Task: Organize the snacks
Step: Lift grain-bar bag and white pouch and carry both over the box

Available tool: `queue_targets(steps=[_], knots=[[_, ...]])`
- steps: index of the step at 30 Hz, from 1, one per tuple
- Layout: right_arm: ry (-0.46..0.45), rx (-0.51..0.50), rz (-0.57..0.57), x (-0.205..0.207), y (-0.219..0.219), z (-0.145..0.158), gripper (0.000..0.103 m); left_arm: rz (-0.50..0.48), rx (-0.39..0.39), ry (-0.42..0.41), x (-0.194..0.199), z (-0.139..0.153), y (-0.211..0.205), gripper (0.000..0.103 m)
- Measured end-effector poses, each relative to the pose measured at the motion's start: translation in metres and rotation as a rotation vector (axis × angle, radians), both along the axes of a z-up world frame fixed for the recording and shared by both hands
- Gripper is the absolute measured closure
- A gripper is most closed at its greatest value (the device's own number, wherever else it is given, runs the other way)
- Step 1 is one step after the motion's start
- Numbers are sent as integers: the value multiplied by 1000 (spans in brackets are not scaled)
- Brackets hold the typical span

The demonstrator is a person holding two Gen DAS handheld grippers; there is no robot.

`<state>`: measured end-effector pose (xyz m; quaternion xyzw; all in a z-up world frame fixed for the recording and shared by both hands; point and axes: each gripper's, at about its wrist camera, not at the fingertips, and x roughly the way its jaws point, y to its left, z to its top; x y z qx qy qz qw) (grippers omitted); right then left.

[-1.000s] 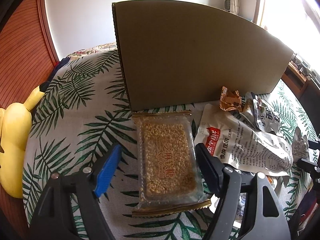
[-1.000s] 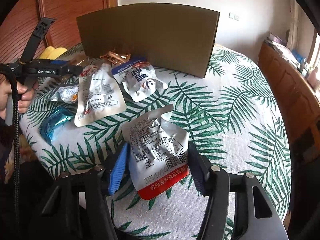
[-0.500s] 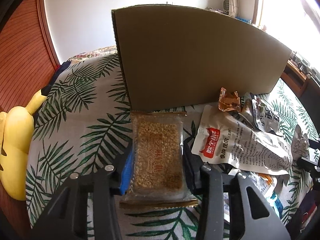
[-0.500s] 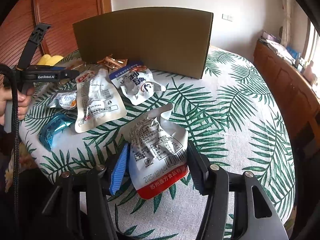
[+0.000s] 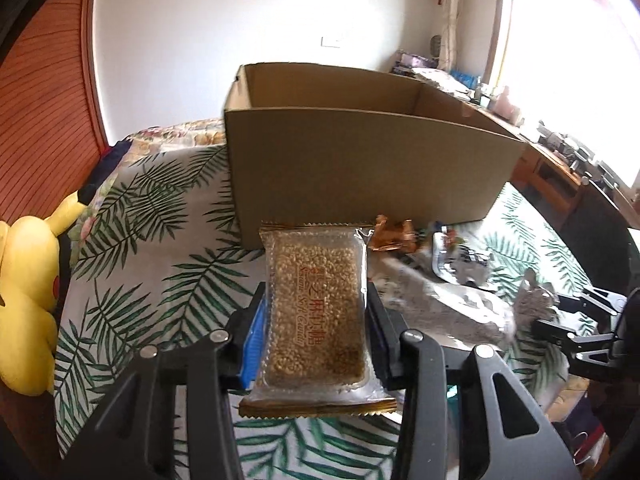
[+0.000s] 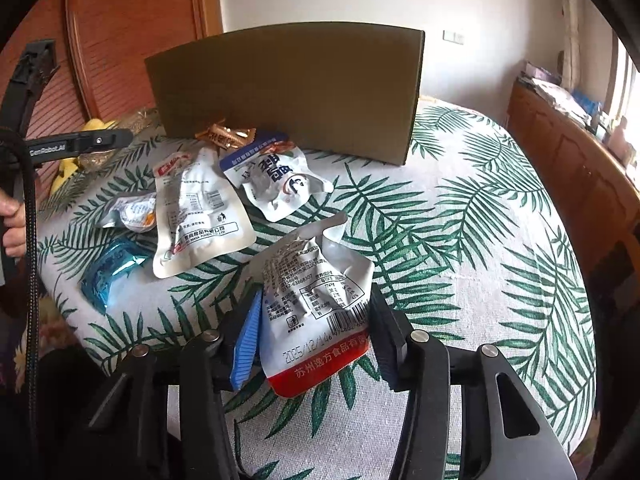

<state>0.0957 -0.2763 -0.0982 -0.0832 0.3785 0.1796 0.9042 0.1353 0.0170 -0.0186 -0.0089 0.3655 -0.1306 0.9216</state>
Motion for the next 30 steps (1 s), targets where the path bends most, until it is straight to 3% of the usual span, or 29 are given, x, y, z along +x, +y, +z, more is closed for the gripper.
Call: queue_targets(steps=[9,30], knots=[[-10,51,1,-8,-8,10,54,-57,-20,-24,-11,13,-25,60],[-115,81,25,-14,-6,69,52,-109,-31,-97,-23,49,-49,60]])
